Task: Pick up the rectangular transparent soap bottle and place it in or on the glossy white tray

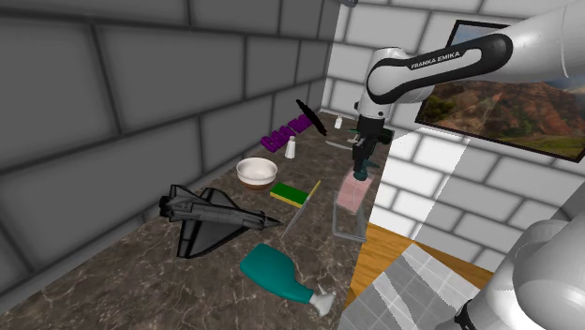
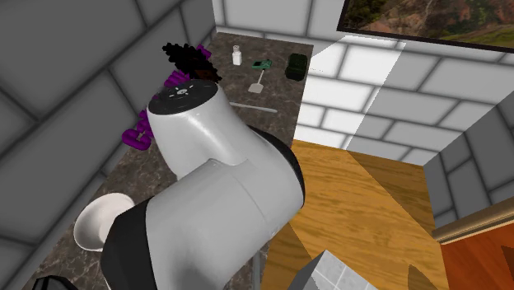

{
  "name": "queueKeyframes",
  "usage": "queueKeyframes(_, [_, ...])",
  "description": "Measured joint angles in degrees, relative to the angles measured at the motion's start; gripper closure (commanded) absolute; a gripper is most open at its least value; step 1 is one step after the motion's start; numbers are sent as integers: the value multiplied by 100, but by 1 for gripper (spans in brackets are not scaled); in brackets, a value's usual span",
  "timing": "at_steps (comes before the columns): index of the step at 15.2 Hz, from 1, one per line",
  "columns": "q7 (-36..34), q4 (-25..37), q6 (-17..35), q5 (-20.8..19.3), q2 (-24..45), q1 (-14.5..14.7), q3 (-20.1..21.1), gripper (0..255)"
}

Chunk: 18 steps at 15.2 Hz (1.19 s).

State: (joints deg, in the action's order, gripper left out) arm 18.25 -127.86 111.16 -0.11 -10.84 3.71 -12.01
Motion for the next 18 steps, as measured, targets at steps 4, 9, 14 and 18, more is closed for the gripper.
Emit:
queueKeyframes(4, [23,-146,217,11,72,-3,-12,255])
queueKeyframes(9, [27,-170,249,12,78,-4,-14,255])
queueKeyframes(14, [27,-170,250,12,78,-4,-14,0])
queueKeyframes(18, [5,49,12,12,54,5,-1,0])
